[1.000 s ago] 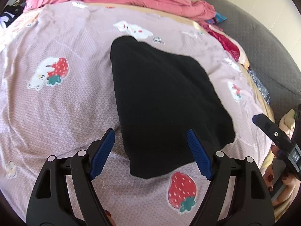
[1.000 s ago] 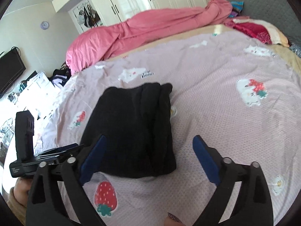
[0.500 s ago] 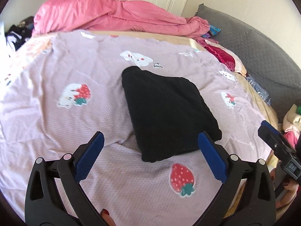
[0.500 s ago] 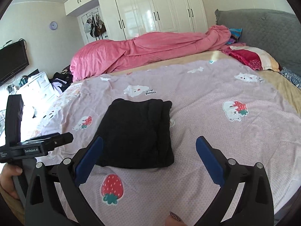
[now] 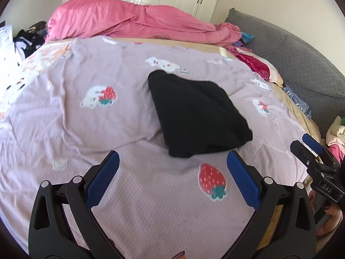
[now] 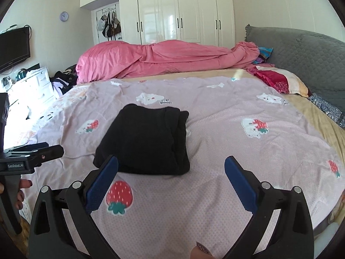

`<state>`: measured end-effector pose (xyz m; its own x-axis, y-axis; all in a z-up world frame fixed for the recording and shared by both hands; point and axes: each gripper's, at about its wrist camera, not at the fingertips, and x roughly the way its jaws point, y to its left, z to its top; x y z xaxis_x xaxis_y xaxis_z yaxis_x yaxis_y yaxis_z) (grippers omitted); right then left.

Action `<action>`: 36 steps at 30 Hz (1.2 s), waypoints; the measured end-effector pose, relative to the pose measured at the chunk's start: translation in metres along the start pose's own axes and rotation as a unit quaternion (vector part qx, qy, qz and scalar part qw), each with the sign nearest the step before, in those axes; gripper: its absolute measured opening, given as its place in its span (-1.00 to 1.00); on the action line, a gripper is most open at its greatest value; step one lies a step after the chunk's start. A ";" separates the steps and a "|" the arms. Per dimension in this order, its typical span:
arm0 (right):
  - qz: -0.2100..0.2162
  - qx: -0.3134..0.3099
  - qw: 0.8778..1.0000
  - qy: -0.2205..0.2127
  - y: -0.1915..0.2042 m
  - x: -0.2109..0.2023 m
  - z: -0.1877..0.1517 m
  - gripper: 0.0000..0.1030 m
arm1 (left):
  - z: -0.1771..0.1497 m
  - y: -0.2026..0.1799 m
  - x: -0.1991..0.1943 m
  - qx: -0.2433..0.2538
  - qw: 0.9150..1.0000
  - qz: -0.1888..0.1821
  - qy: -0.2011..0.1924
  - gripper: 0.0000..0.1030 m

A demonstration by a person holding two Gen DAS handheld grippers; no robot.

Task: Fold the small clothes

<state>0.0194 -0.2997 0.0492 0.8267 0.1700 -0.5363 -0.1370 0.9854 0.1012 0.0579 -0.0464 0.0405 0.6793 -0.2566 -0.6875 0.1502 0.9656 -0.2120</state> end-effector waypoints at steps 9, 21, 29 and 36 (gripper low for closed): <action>-0.005 0.006 0.999 0.035 0.004 0.015 -0.037 0.91 | -0.031 0.009 0.016 -0.012 0.999 0.018 0.028 0.82; 0.000 0.014 0.998 0.060 0.005 0.029 -0.050 0.91 | -0.037 0.011 0.023 -0.013 0.999 0.032 0.042 0.82; 0.004 0.010 0.998 0.061 0.008 0.030 -0.049 0.91 | -0.036 0.015 0.022 -0.017 0.998 0.037 0.047 0.82; 0.005 0.012 0.998 0.062 0.010 0.030 -0.047 0.91 | -0.037 0.013 0.022 -0.017 0.998 0.039 0.049 0.82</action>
<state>0.0172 -0.2841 -0.0055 0.7514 0.1811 -0.6345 -0.1300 0.9834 0.1267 0.0482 -0.0408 -0.0031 0.6147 -0.1855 -0.7666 0.0751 0.9813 -0.1772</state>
